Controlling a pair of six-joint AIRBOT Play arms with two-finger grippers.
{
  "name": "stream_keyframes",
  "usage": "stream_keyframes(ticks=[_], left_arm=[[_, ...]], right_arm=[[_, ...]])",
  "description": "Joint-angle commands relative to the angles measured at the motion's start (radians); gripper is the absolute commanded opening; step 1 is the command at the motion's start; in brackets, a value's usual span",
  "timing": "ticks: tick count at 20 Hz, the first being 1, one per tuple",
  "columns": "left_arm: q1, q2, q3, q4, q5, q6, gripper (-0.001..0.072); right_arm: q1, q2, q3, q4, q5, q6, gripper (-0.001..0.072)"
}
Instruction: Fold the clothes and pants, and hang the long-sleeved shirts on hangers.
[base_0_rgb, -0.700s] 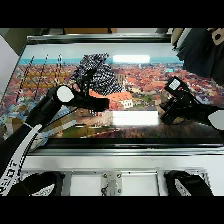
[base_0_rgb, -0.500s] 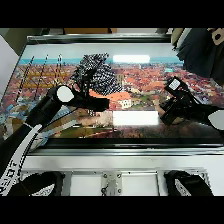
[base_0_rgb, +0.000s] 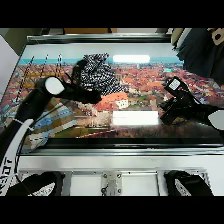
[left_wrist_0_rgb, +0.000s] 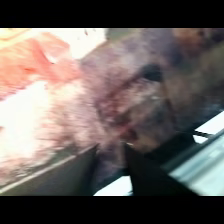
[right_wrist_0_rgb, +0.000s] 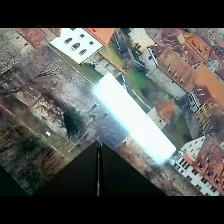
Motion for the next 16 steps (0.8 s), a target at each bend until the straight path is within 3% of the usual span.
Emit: stream_keyframes(ticks=[1,4,9,12,16], left_arm=[[0.161,0.027,0.118,0.375,-0.184,0.015,0.072],[0.362,0.073,0.09,0.65,-0.238,0.015,0.072],[0.655,0.1,-0.188,0.661,-0.074,0.052,0.072],[0.715,0.1,-0.344,0.668,0.077,0.058,0.072],[0.719,0.1,-0.465,0.667,0.122,0.076,0.072]], right_arm=[[0.001,-0.001,0.0,0.0,0.0,0.0,0.0017],[0.001,-0.001,0.0,0.0,0.0,0.0,0.0017],[0.001,-0.001,0.0,0.0,0.0,0.0,0.0017],[0.001,-0.001,0.0,0.0,0.0,0.0,0.0017],[0.001,-0.001,0.0,0.0,0.0,0.0,0.0017]])
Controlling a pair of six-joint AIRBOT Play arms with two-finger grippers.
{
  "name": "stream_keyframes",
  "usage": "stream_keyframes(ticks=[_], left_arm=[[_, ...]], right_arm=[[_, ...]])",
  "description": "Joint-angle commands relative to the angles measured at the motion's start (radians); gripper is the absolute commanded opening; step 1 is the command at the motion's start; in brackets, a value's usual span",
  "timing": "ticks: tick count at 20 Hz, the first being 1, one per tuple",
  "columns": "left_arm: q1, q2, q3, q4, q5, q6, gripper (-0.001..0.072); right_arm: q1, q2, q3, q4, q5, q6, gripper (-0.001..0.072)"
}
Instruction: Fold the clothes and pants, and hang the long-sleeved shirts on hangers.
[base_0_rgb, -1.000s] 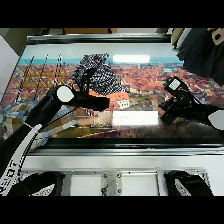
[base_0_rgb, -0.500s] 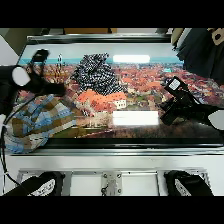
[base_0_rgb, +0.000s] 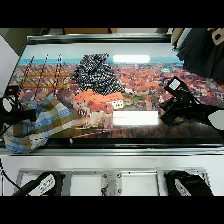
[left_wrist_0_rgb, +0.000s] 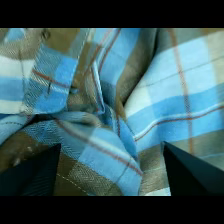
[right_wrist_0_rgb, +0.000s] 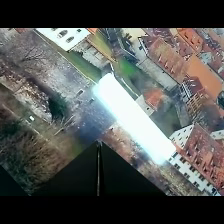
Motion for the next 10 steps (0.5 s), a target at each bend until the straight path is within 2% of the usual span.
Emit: stream_keyframes(ticks=[1,2,3,5,6,8,10], left_arm=[[0.015,0.002,-0.114,0.014,0.064,0.013,0.072],[0.003,0.002,-0.134,0.014,0.062,0.013,0.072],[-0.01,0.002,-0.145,0.014,0.052,0.009,0.067],[-0.042,0.004,-0.143,0.01,0.008,0.0,0.0039],[-0.069,0.01,-0.128,0.01,-0.023,-0.008,0.0013],[-0.158,0.049,-0.053,-0.024,-0.098,-0.036,0.0013],[-0.306,0.127,0.048,-0.11,-0.151,-0.035,0.0013]], right_arm=[[0.001,-0.001,0.0,0.0,0.0,0.0,0.0017],[0.001,-0.001,0.0,0.0,0.0,0.0,0.0017],[0.001,-0.001,0.0,0.0,0.0,0.0,0.0017],[0.001,-0.001,0.0,0.0,0.0,0.0,0.0017],[0.001,-0.001,0.0,0.0,0.0,0.0,0.0017],[0.001,-0.001,0.0,0.0,0.0,0.0,0.0017],[0.001,-0.001,0.0,0.0,0.0,0.0,0.0017]])
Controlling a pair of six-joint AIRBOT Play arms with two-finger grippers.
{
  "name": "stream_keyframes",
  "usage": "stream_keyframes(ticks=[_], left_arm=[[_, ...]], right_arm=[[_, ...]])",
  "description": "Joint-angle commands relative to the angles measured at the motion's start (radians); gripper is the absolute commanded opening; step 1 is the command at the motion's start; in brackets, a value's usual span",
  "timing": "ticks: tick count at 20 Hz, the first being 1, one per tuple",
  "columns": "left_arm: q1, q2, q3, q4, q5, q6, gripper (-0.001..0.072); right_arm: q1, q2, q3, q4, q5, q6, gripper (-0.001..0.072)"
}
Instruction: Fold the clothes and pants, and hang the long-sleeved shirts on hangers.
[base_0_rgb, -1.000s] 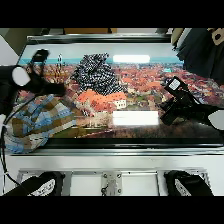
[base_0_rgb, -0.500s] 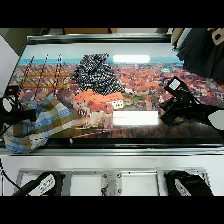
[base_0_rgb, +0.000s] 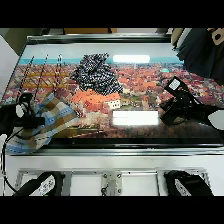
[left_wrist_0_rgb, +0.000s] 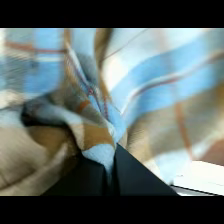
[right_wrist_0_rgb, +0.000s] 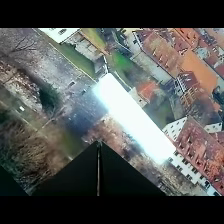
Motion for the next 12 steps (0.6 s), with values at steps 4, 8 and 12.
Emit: stream_keyframes(ticks=[4,8,12], left_arm=[[-0.521,0.216,0.288,-0.211,-0.008,-0.035,0.0013],[-0.853,0.237,0.449,-0.206,0.091,-0.081,0.0013],[-1.004,0.084,0.589,-0.207,0.087,-0.08,0.0013]], right_arm=[[0.001,0.0,0.0,0.0,0.0,0.0,0.0017],[0.0,-0.001,0.0,-0.031,-0.008,-0.003,0.0017],[0.0,-0.003,0.0,-0.026,-0.008,-0.002,0.0017]])
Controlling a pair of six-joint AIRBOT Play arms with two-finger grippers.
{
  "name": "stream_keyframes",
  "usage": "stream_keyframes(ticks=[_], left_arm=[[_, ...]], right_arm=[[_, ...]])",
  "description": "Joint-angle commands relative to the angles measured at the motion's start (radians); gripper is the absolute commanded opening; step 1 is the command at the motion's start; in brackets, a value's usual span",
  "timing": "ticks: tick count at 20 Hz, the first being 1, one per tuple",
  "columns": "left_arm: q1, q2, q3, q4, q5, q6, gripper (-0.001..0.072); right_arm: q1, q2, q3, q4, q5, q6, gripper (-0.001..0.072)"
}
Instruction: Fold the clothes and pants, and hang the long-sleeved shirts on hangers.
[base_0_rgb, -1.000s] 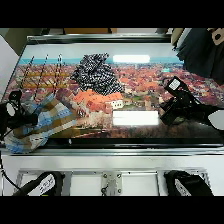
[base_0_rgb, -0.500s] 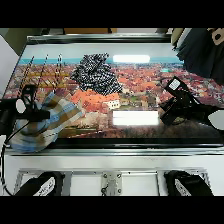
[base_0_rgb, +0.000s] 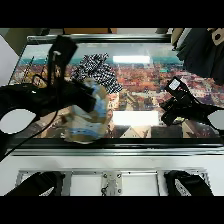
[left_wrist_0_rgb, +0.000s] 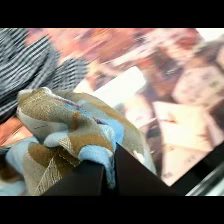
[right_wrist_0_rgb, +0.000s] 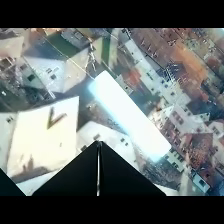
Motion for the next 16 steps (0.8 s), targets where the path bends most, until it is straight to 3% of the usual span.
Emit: stream_keyframes(ticks=[1,5,7,8,9,10,13,16], left_arm=[[-0.136,-0.136,0.127,-0.007,0.023,-0.008,0.0013],[-0.14,-0.368,0.236,-0.013,0.021,-0.012,0.0014],[-0.139,-0.464,0.283,-0.098,0.013,-0.012,0.0014],[-0.134,-0.506,0.304,-0.167,0.002,-0.012,0.0159],[-0.126,-0.54,0.322,-0.228,-0.01,-0.012,0.0556],[-0.119,-0.568,0.341,-0.267,-0.028,-0.018,0.072],[-0.016,-0.573,0.373,-0.258,-0.068,-0.054,0.072],[0.179,-0.547,0.367,-0.259,-0.153,-0.116,0.072]], right_arm=[[0.0,-0.003,0.0,0.014,-0.002,0.002,0.0017],[-0.002,0.0,0.0,0.051,0.034,0.004,0.0017],[-0.028,0.009,0.003,-0.083,0.011,0.118,0.0016],[-0.054,0.02,0.002,-0.149,-0.008,0.206,0.0016],[-0.087,0.036,0.002,-0.191,-0.022,0.28,0.0016],[-0.12,0.054,0.002,-0.207,-0.021,0.315,0.0016],[-0.203,0.111,0.002,-0.204,-0.02,0.342,0.0016],[-0.215,0.138,0.002,-0.197,-0.004,0.422,0.0016]])
